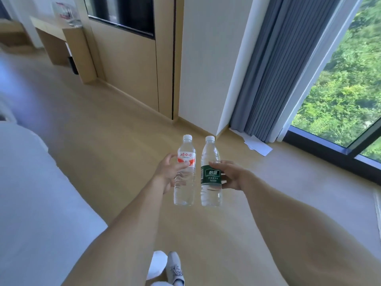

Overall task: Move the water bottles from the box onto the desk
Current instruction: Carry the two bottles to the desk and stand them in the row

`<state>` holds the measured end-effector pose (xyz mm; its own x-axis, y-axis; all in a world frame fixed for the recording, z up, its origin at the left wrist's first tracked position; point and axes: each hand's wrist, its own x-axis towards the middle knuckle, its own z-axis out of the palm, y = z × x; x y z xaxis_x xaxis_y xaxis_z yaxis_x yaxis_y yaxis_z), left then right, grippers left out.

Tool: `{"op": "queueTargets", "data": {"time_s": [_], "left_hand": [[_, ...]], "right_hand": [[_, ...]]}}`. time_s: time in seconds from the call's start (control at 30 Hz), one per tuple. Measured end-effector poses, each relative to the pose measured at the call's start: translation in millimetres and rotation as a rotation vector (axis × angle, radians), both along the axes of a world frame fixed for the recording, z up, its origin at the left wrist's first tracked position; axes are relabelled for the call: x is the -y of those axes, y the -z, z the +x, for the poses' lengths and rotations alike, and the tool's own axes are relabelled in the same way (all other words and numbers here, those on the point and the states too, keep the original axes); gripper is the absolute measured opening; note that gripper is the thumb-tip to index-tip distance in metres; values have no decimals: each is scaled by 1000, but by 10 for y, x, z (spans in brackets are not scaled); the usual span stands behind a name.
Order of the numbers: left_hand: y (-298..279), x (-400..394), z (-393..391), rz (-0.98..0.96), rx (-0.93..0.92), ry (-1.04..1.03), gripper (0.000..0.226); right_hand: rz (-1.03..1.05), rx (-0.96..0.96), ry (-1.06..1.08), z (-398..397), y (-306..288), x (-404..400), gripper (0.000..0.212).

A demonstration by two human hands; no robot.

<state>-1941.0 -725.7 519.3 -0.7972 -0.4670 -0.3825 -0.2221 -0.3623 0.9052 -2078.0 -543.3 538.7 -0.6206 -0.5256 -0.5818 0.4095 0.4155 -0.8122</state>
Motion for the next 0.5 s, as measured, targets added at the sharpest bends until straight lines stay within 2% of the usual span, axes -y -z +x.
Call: {"op": "queueTargets", "data": {"time_s": [0.27, 0.4, 0.5], "left_hand": [[-99, 1263, -948, -3, 33, -128, 43], [-95, 1804, -1253, 12, 40, -173, 50], [-67, 2167, -1445, 19, 52, -228, 43]], "right_hand": [[1, 12, -112, -1066, -152, 1479, 37], [-11, 20, -175, -1474, -194, 2097, 37], [-5, 28, -232, -1740, -180, 2551, 39]]}}
